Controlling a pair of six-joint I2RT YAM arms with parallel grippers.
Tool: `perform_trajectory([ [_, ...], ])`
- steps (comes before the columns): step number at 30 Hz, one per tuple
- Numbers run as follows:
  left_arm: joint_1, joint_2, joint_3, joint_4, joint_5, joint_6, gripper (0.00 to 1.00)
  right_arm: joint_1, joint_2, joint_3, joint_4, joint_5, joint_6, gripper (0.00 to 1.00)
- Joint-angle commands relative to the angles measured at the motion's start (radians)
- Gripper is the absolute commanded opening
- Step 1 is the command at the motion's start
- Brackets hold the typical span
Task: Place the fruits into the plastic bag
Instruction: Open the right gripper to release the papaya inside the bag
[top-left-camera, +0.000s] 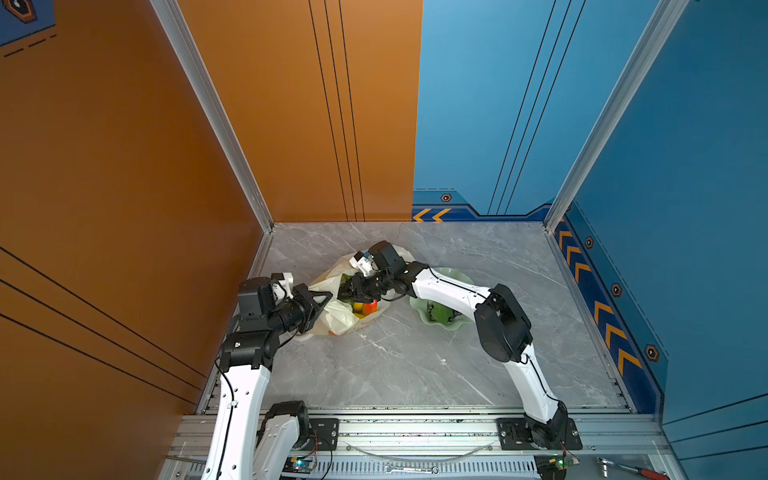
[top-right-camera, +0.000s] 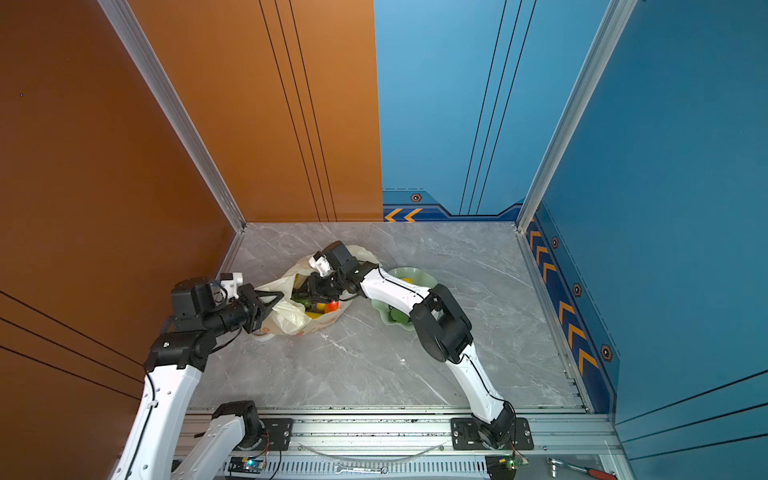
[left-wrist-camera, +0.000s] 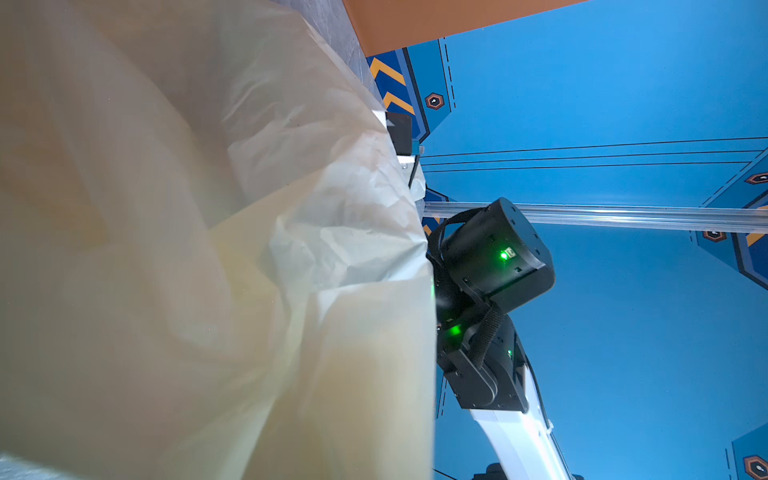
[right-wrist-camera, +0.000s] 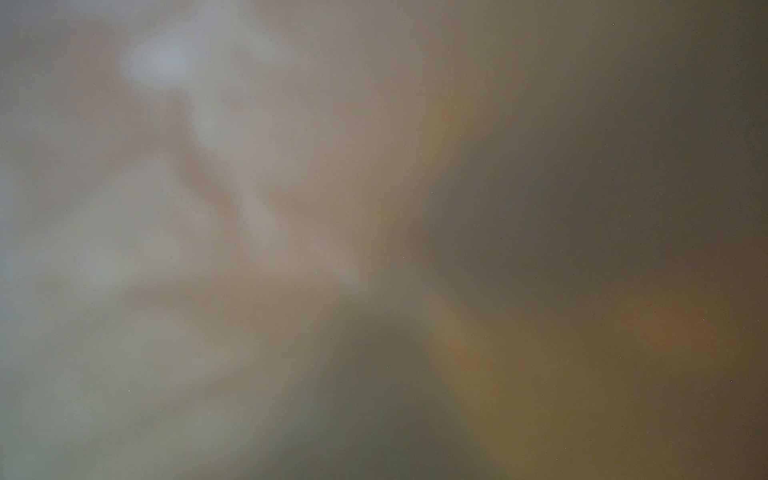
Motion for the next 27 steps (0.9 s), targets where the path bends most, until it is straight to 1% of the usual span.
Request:
perform_trajectory([
  [1,0.01,0.001,0.027,-0.013,0.018,0.021,0.0,0.006,0.026,0.044,0.033,-0.008,0.024,0.38],
  [9,0.013,0.0,0.025,-0.013,0.017,0.021,0.0,0.016,0.04,0.053,-0.004,0.0,0.002,0.46],
  [12,0.013,-0.002,0.021,-0.013,0.017,0.021,0.0,0.022,0.043,0.078,-0.075,0.02,-0.044,0.54],
  [15,0.016,-0.007,0.011,-0.013,0.015,0.02,0.0,0.027,0.047,0.105,-0.133,0.034,-0.083,0.64],
  [19,0.017,-0.014,0.005,-0.013,0.012,0.015,0.0,0.028,0.041,0.108,-0.138,0.04,-0.087,0.66],
  [27,0.019,-0.011,0.012,-0.013,0.011,0.015,0.0,0.022,0.026,0.108,-0.141,0.037,-0.087,0.66],
])
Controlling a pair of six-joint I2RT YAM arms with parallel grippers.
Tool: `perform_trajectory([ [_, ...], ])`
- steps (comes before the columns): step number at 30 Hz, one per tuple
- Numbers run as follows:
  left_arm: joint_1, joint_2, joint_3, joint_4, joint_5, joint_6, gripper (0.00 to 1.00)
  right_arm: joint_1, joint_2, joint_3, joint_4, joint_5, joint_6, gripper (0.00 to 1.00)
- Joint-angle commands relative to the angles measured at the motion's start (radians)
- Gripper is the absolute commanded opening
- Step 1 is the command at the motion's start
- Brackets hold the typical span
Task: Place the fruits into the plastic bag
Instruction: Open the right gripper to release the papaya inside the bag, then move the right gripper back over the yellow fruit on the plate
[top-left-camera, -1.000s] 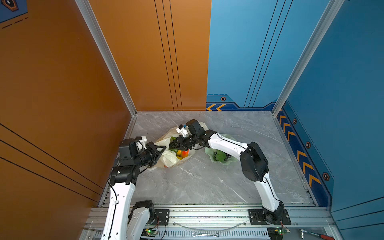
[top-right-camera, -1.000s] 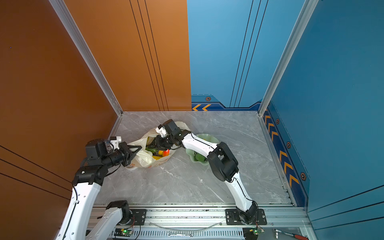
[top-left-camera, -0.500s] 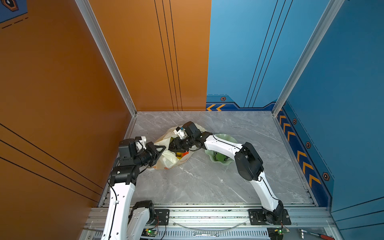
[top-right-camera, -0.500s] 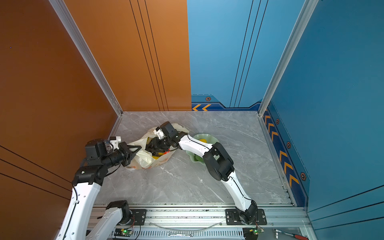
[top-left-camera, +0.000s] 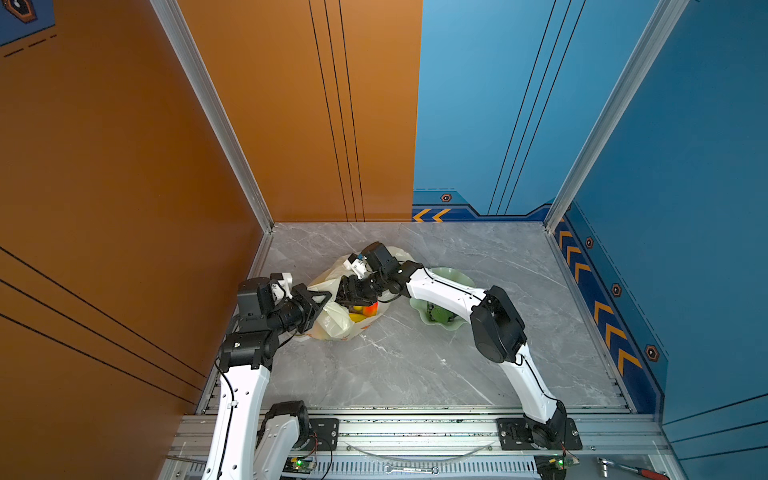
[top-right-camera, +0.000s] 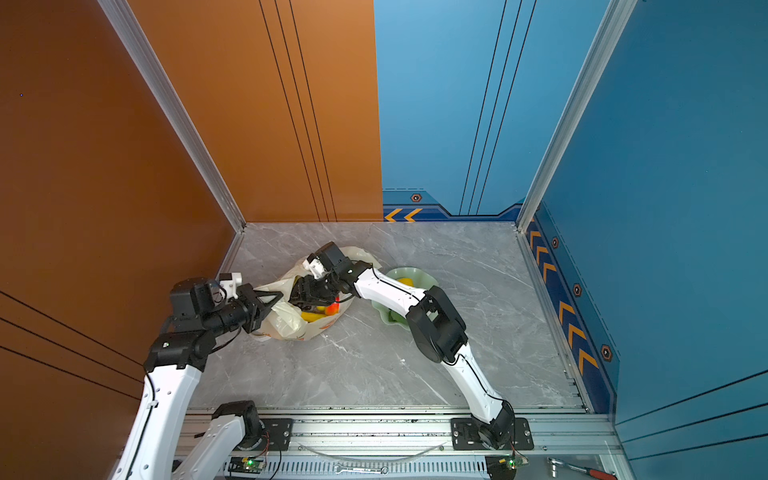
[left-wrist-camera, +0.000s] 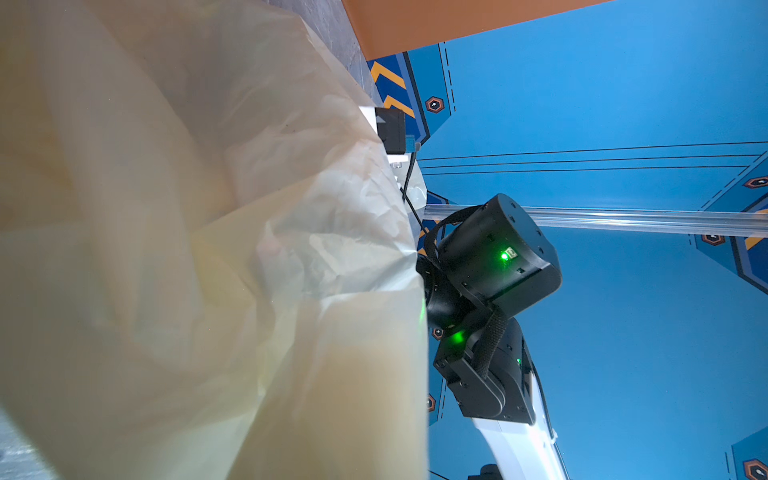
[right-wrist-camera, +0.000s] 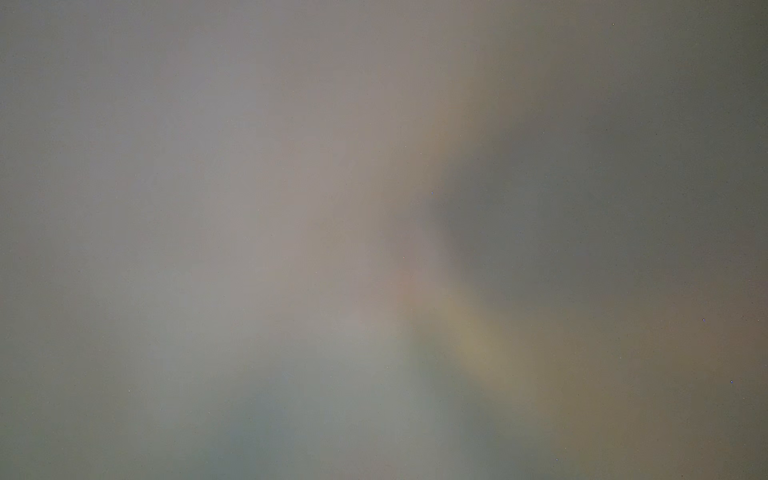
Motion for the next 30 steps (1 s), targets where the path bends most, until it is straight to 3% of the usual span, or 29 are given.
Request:
perform_trajectory([
  [1,0.01,-0.012,0.011,-0.013,0.011,0.015,0.0,-0.004,-0.003,0.023,-0.03,0.018,-0.026,0.66],
  [13,0.013,-0.028,0.012,-0.016,0.002,0.006,0.0,-0.025,-0.108,0.015,-0.116,0.047,-0.082,0.66],
  [30,0.017,-0.038,0.002,-0.014,-0.015,0.005,0.0,-0.178,-0.54,-0.098,-0.597,0.315,-0.349,0.67],
])
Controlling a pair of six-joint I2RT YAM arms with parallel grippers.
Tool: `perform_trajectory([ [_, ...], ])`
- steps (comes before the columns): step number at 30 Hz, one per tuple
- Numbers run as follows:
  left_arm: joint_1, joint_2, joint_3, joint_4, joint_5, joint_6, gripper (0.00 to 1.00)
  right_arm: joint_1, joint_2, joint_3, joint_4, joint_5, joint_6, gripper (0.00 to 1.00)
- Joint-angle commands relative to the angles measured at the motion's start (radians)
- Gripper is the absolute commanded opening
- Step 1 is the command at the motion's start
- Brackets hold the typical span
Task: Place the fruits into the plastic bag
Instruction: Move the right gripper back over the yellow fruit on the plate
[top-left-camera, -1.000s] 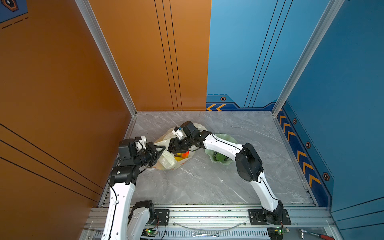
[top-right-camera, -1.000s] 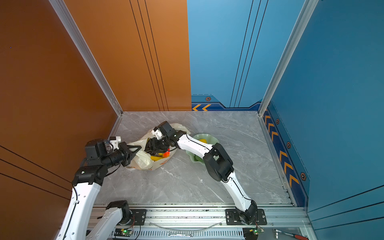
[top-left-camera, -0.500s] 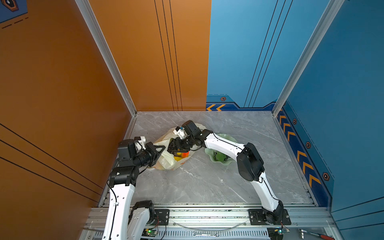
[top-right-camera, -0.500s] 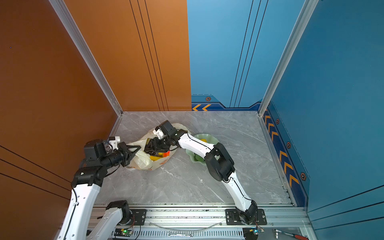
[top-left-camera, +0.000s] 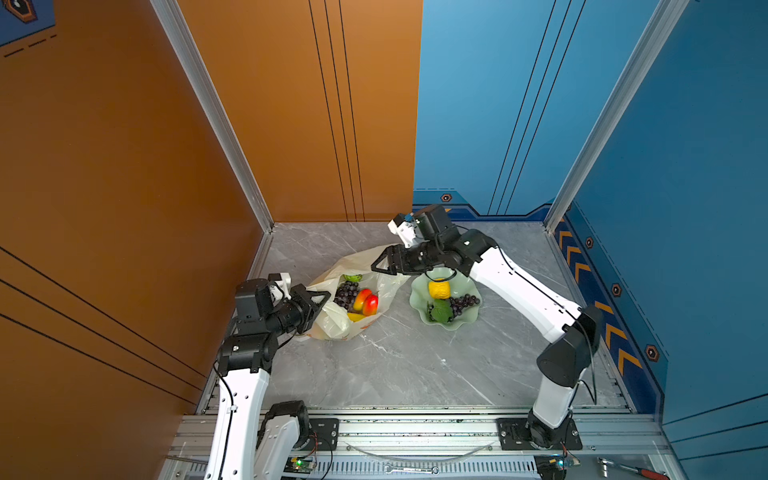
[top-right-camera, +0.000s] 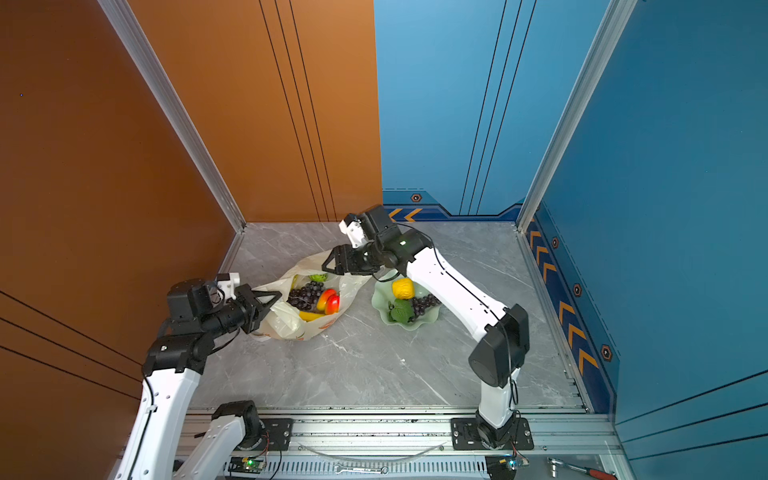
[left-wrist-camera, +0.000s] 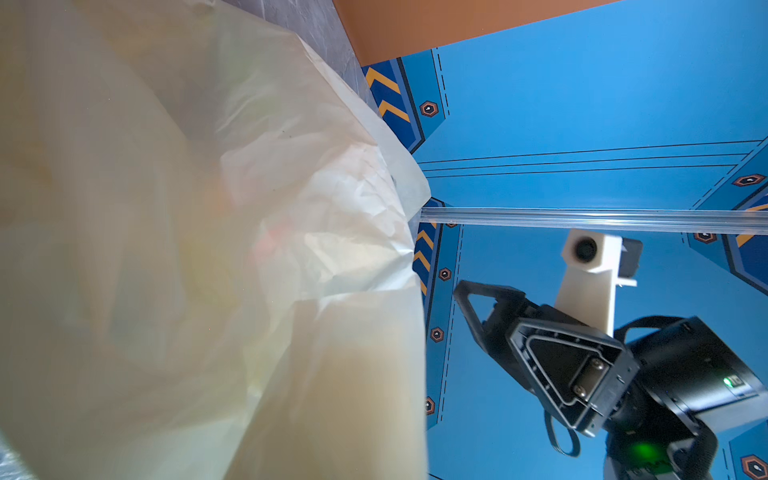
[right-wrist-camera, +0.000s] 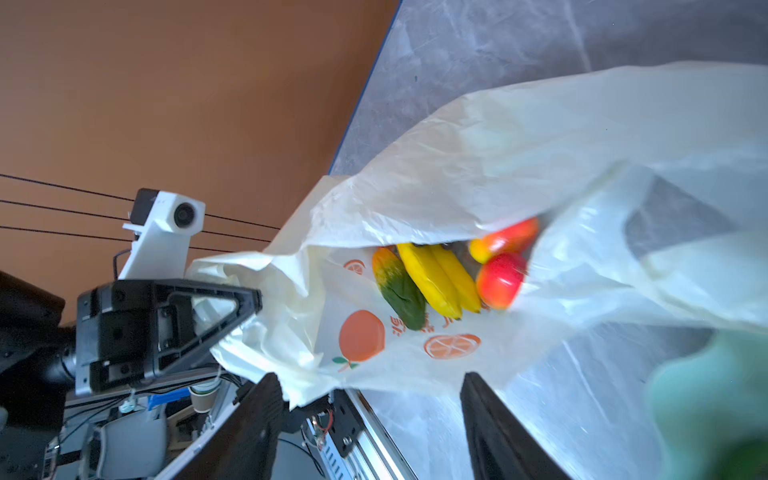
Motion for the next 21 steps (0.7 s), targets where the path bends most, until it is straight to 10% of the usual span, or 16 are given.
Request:
perform_trajectory([
  [1,0.01,-0.015,0.001,-0.014,-0.014,0.006,0.0,-0.045,-0.064,-0.033,-0.188,0.117,-0.092,0.68],
  [21,0.013,-0.044,-0.041,-0.058,-0.013,0.02,0.0,-0.228,-0.162,-0.19,-0.367,0.412,-0.138,1.0],
])
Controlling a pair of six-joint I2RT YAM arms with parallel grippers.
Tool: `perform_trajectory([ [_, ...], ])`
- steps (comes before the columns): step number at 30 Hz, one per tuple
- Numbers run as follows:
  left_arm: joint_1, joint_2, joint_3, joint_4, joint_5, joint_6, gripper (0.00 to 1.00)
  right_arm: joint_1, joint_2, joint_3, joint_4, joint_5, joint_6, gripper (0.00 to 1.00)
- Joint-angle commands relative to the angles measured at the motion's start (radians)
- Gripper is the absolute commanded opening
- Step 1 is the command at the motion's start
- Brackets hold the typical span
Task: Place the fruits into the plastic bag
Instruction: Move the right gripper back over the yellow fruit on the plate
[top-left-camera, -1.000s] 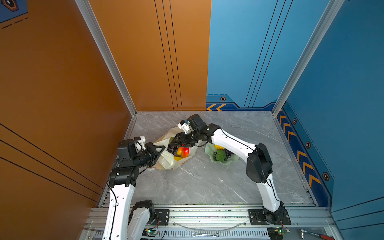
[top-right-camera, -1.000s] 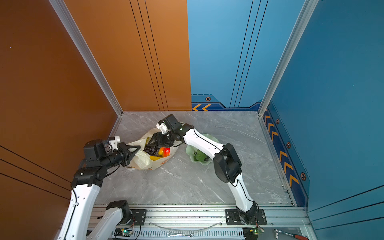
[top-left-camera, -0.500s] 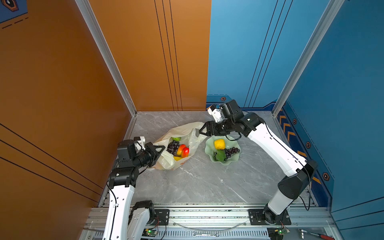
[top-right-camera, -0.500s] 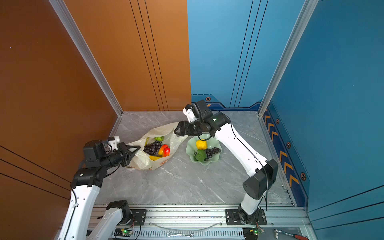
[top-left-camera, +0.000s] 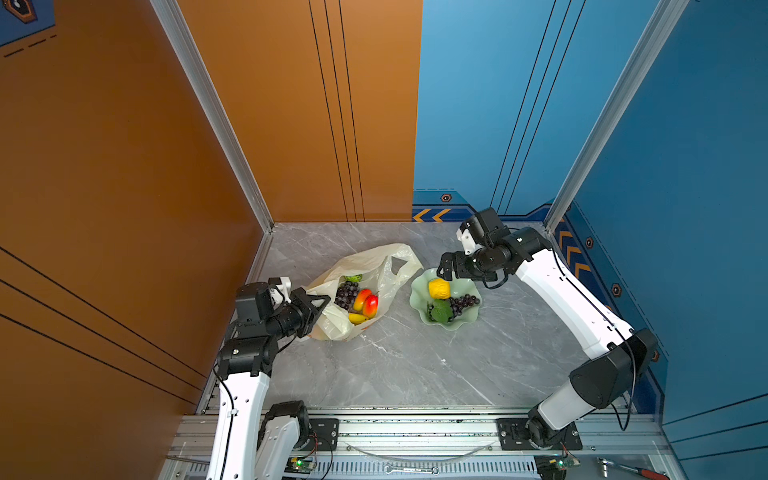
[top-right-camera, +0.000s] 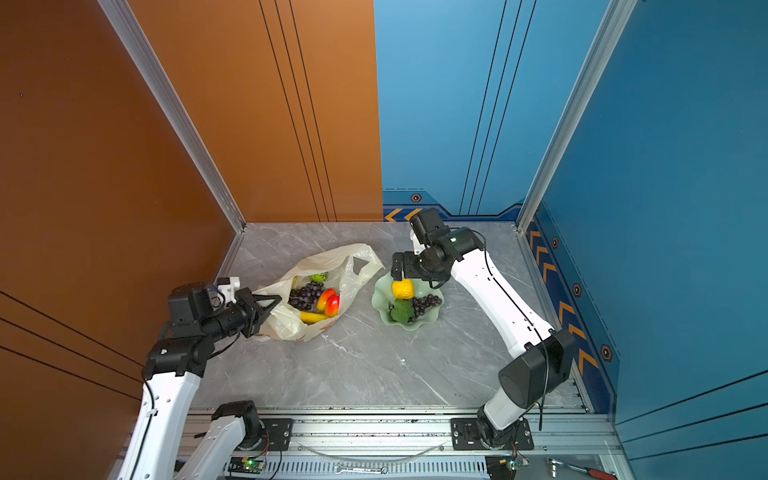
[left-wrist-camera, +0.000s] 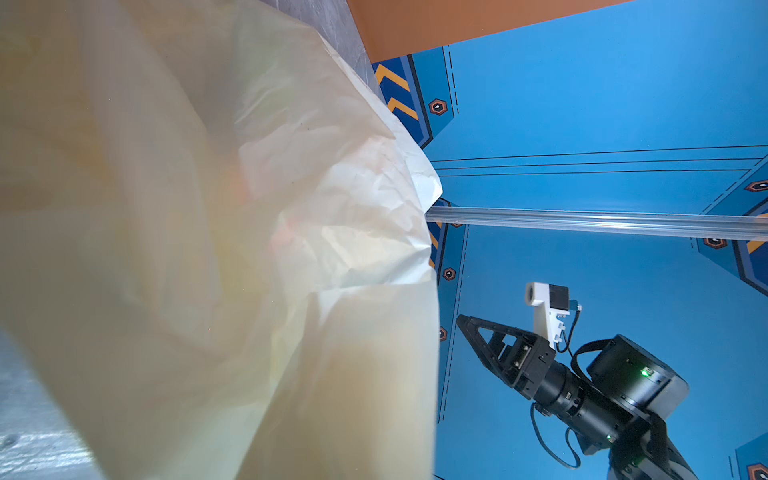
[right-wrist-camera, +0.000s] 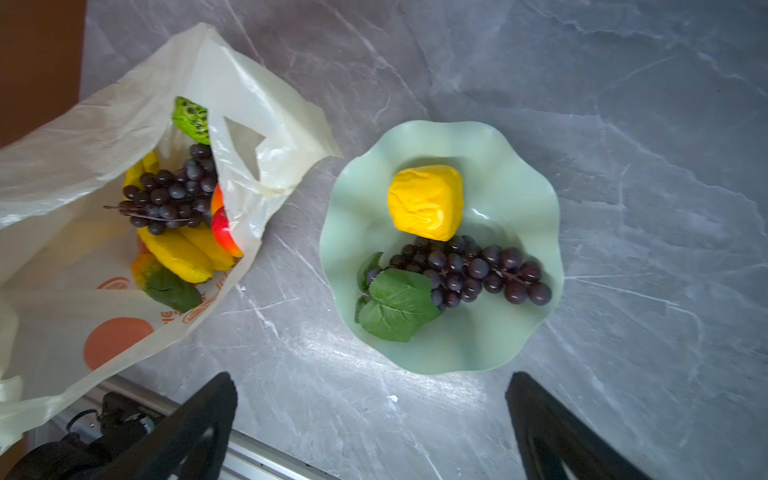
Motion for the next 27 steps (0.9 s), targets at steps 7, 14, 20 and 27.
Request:
perform_trajectory([
  [7,0.008,-0.032,-0.029,-0.062,-0.017,0.036,0.0,-0.014,0.078,-0.006,-0.022,0.04,-0.034,1.0],
  [14,0.011,-0.036,-0.037,-0.102,-0.015,0.064,0.0,-0.014,0.127,-0.003,0.007,0.029,-0.033,1.0],
  [20,0.017,-0.029,-0.038,-0.123,-0.009,0.084,0.0,-0.015,0.182,-0.003,0.025,0.026,-0.04,1.0],
  [27,0.025,-0.035,-0.043,-0.136,-0.005,0.102,0.0,-0.013,0.226,0.0,0.044,0.02,-0.038,1.0],
])
